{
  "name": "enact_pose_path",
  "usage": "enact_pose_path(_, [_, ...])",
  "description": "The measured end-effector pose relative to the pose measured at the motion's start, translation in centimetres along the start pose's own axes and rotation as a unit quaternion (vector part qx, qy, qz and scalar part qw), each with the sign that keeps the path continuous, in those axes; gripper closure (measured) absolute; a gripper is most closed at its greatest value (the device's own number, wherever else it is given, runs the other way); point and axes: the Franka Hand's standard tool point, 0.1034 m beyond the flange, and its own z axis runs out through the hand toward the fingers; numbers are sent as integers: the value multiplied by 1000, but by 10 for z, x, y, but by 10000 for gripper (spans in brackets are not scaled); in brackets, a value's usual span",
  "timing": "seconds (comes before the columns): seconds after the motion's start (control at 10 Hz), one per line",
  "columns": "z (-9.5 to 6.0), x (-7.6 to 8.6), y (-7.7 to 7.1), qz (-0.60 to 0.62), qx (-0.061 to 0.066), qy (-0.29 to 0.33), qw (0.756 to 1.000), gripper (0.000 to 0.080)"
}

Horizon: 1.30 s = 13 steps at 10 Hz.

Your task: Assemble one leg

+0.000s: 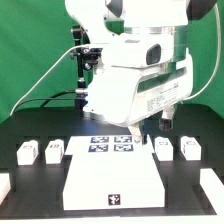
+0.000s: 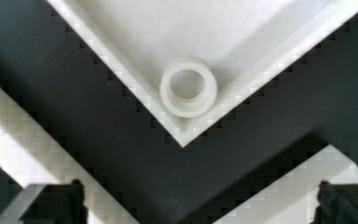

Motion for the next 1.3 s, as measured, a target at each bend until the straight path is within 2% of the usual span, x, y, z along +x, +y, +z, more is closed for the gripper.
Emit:
enact_pose_path(0.5, [1, 1, -2, -11, -3, 4, 1000, 150])
enact_pose_path(0.6, [6, -2, -13, -17, -8, 10, 1000, 150])
enact_pose_path(0.8, [14, -32, -42, -119, -19, 14, 993, 150])
enact_pose_path(0.9, [21, -52, -48, -182, -19, 13, 983, 150])
enact_pose_path(1.0, [27, -67, -47, -239, -17, 10, 971, 150])
enact_pose_path(1.1, [31, -76, -44, -288, -19, 9, 957, 150])
enact_pose_path(1.3, [31, -77, -43, -332, -21, 5, 943, 150])
